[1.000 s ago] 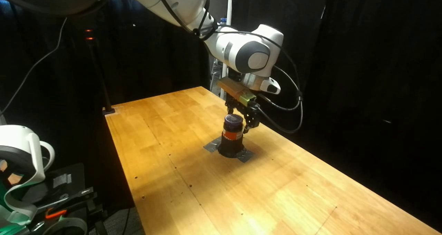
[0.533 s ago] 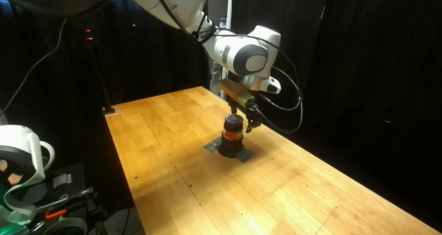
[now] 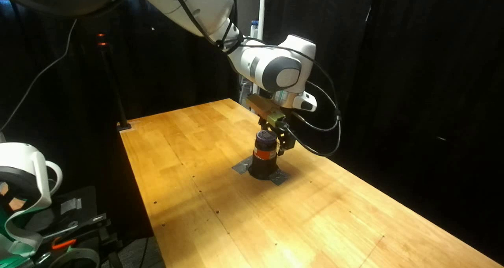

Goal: Put the rubber band on the cup

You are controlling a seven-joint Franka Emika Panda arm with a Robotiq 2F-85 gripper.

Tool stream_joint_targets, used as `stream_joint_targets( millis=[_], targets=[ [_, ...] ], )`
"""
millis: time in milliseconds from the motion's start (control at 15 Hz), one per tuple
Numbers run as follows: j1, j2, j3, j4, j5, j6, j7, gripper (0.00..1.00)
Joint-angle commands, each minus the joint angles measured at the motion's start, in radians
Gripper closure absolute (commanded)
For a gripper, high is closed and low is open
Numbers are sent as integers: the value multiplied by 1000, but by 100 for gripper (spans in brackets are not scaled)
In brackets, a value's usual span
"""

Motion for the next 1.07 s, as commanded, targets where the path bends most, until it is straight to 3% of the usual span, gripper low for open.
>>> stream_joint_targets(
  millis=[0, 1000],
  targets=[
    [-9, -73, -2, -98, 3, 13, -5, 0],
    [-45, -302, 21, -496, 45, 295, -39, 0]
  ],
)
